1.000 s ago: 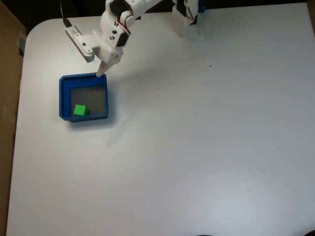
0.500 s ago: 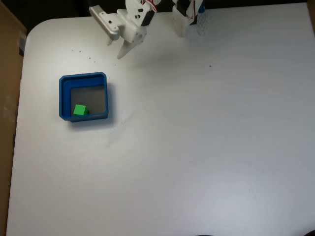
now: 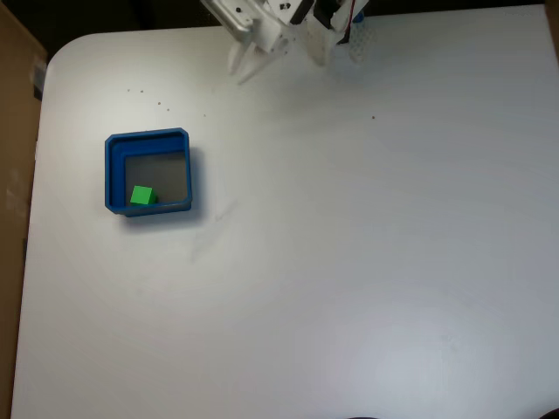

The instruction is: Pick up green cube and drop it in the blue box

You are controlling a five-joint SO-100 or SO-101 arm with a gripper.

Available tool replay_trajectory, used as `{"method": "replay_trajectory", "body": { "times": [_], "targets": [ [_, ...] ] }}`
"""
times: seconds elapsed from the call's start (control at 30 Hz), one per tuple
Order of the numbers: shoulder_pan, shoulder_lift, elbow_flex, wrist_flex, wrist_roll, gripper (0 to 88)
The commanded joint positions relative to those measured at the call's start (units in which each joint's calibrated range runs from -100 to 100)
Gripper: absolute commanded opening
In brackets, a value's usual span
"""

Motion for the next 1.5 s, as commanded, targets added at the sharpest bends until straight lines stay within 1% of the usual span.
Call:
{"method": "replay_trajectory", "body": {
  "times": [0.0, 0.17, 0.33, 0.53, 0.77, 1.13, 1.3, 1.47],
  "targets": [
    [-0.11, -8.36, 4.78, -0.67, 0.2, 0.7],
    [-0.4, -15.97, 9.75, -0.75, 0.15, 0.7],
    [-3.43, -25.25, 17.25, -1.16, -0.15, 0.7],
    [-4.08, -37.45, 25.83, -1.49, 0.0, 0.7],
    [-8.42, -37.78, 29.44, -5.03, -0.2, 0.6],
    [-15.14, -37.78, 40.1, -14.68, 0.1, 0.6],
    [-21.21, -37.7, 40.28, -14.26, -0.2, 0.7],
    [-31.18, -37.7, 40.28, -14.18, -0.2, 0.7]
  ]
}}
